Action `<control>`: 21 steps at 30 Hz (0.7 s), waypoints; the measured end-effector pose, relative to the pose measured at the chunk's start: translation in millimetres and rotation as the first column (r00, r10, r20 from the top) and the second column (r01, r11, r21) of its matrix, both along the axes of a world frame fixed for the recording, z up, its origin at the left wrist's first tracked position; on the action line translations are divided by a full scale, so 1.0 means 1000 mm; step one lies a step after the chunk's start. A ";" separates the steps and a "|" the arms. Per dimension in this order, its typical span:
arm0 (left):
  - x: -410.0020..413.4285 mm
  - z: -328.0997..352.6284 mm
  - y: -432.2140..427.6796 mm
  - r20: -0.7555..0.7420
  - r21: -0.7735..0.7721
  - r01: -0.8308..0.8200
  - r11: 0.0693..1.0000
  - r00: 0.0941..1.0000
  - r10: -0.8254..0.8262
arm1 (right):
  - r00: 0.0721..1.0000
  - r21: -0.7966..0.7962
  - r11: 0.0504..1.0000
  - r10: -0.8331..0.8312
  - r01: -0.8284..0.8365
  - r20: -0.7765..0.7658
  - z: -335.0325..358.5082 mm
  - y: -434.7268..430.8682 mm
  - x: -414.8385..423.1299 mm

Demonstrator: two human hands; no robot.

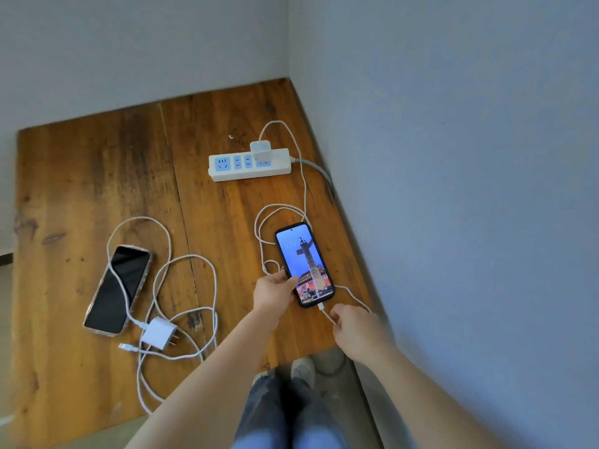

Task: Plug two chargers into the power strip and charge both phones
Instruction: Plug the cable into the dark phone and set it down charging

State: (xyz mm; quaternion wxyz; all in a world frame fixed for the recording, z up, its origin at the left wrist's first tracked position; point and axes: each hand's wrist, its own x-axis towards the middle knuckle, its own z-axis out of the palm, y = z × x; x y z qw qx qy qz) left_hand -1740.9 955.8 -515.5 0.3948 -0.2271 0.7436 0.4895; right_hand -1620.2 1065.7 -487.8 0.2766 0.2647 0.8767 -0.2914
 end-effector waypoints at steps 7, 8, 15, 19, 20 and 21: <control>0.005 0.017 -0.048 -0.251 -0.133 -0.009 0.991 0.968 -0.025 | 0.995 -0.061 0.997 0.037 -0.043 -0.095 -0.001 -0.035 -0.024; 0.004 0.020 -0.061 -0.300 -0.164 -0.044 0.986 0.954 -0.008 | 0.993 -0.075 0.995 0.061 -0.068 -0.099 -0.001 -0.044 -0.031; -0.002 0.023 -0.182 -0.597 -0.378 -0.292 0.879 0.802 0.010 | 0.959 -0.168 0.950 0.236 -0.262 -0.159 -0.007 -0.136 -0.079; 0.006 -0.002 -0.242 -0.460 -0.540 -0.303 0.785 0.887 0.026 | 0.922 -0.138 0.931 0.298 -0.337 -0.247 -0.018 -0.191 -0.104; 0.008 -0.008 -0.253 -0.411 -0.574 -0.260 0.777 0.912 0.001 | 0.914 -0.113 0.931 0.310 -0.348 -0.261 -0.021 -0.202 -0.110; 0.010 -0.014 -0.263 -0.365 -0.598 -0.198 0.776 0.930 -0.043 | 0.908 -0.090 0.930 0.322 -0.357 -0.268 -0.025 -0.213 -0.116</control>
